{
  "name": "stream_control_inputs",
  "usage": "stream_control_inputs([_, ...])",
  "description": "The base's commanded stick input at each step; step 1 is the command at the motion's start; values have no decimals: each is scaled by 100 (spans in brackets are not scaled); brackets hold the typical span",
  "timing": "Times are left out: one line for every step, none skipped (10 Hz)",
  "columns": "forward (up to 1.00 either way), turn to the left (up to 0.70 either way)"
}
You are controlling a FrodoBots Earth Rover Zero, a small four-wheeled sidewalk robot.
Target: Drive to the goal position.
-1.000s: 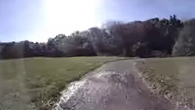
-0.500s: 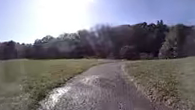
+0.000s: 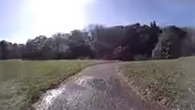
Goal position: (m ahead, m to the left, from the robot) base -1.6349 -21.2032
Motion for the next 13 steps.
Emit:
stream_control_inputs([0, -45])
stream_control_inputs([0, -45])
stream_control_inputs([0, -45])
stream_control_inputs([0, -45])
stream_control_inputs([0, -45])
stream_control_inputs([0, -45])
stream_control_inputs([0, -45])
stream_control_inputs([0, -45])
stream_control_inputs([0, -45])
stream_control_inputs([0, -45])
stream_control_inputs([0, -45])
stream_control_inputs([0, -45])
stream_control_inputs([0, -45])
